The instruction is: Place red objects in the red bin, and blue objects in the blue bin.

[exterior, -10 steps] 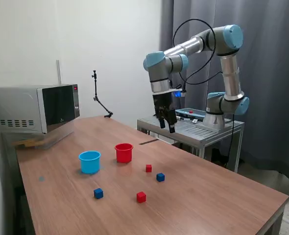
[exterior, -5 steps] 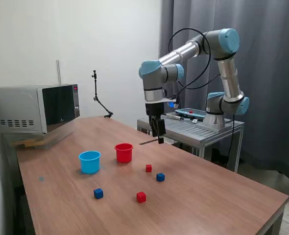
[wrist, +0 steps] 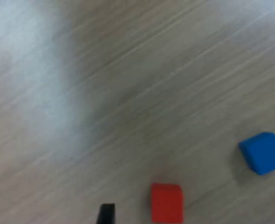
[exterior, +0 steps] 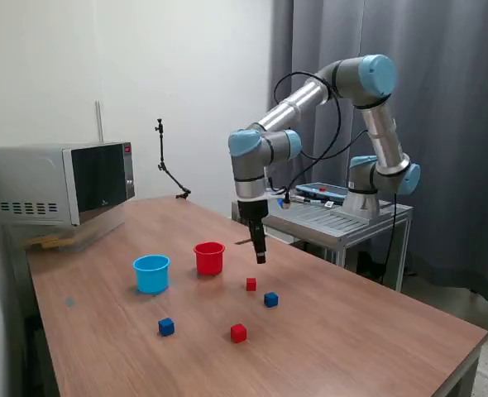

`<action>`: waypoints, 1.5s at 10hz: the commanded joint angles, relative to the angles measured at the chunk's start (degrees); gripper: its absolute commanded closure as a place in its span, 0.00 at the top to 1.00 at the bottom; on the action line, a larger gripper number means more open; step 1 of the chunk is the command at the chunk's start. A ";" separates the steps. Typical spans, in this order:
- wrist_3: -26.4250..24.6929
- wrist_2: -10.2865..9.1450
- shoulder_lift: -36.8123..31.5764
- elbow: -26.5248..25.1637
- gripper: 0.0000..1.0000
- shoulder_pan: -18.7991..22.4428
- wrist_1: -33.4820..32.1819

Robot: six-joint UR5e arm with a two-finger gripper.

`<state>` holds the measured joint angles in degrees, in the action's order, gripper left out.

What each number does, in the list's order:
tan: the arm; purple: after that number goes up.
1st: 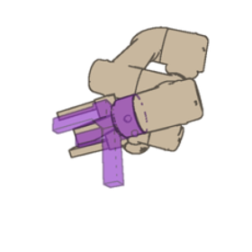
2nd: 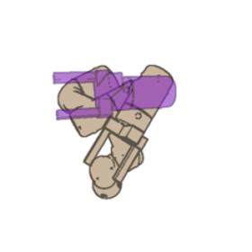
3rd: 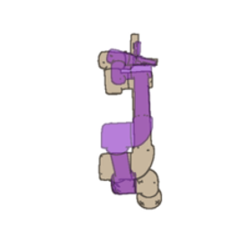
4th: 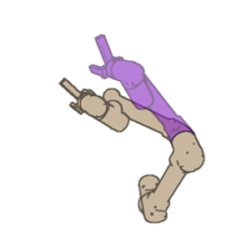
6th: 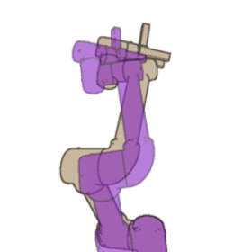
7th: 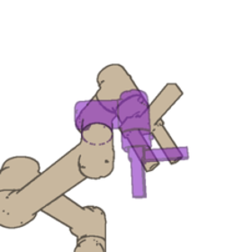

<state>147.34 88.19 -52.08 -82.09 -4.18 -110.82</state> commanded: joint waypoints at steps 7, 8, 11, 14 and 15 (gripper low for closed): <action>3.89 -0.47 2.15 -2.48 1.00 -1.01 -6.86; 5.66 -0.47 3.11 -1.94 1.00 -0.92 -7.47; 5.94 -0.65 3.56 -2.02 1.00 -0.39 -8.97; 5.94 -0.65 3.65 -4.39 1.00 -0.39 -8.80; 5.85 -0.56 3.56 -5.79 1.00 -0.48 -8.80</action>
<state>153.25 87.58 -48.48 -86.19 -4.63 -119.62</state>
